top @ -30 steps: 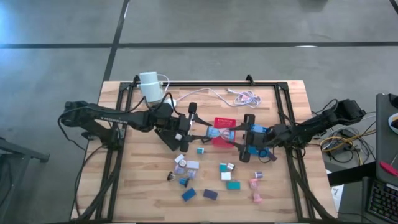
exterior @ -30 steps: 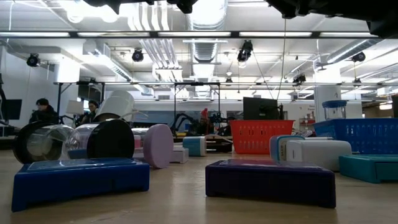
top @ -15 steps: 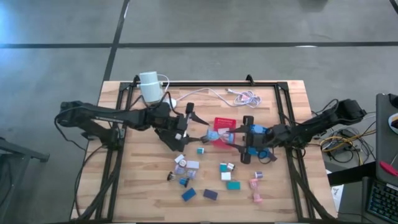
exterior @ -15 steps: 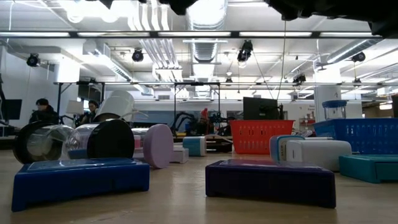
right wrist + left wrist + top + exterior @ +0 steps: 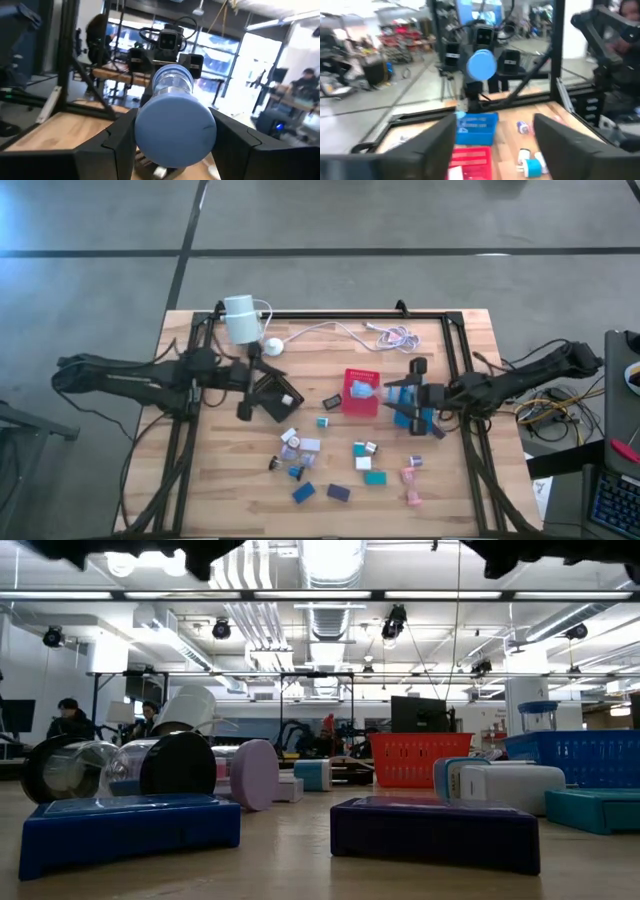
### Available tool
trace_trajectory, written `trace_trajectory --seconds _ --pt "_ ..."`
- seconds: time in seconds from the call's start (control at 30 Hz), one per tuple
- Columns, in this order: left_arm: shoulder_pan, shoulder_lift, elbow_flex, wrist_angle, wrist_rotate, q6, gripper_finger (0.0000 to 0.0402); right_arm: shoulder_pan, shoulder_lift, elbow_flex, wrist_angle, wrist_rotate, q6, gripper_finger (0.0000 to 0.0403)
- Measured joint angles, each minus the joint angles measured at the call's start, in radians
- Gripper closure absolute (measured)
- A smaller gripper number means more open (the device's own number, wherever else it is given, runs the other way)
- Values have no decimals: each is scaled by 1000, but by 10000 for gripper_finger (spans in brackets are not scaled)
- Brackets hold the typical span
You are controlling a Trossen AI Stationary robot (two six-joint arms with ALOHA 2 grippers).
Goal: Pick & Place Office items
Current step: Put the light blue hourglass into the blue bin
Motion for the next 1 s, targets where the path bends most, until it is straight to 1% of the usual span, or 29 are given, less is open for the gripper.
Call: trace_trajectory --seconds 0.1,0.23,0.27,0.3,0.37,0.47,0.53,0.63,0.7,0.8,1.0 --pt "0 -89 -107 56 -29 0 248 4 -108 28 -186 -1 56 210" --pt "1 -167 -232 172 -33 18 362 6 -225 81 -455 -1 142 210" --pt "3 -182 -258 195 -33 26 381 8 -250 94 -506 -2 158 210" --pt "6 -194 -282 210 -33 30 390 9 -277 105 -553 -17 165 210" --pt "17 -216 -326 238 -33 31 389 10 -338 107 -615 -53 172 210" --pt "32 -246 -369 284 -36 27 384 10 -437 100 -615 -124 197 210" --pt "35 -257 -386 299 -50 31 384 10 -493 95 -638 -131 224 210" --pt "36 -263 -388 311 -68 38 386 10 -562 83 -744 -133 255 210" --pt "36 -264 -388 309 -68 38 387 10 -603 65 -780 -151 268 210" --pt "36 -261 -389 306 -68 38 387 11 -659 36 -772 -169 277 210" --pt "36 -259 -398 306 -69 47 387 10 -732 -57 -782 -162 283 210"
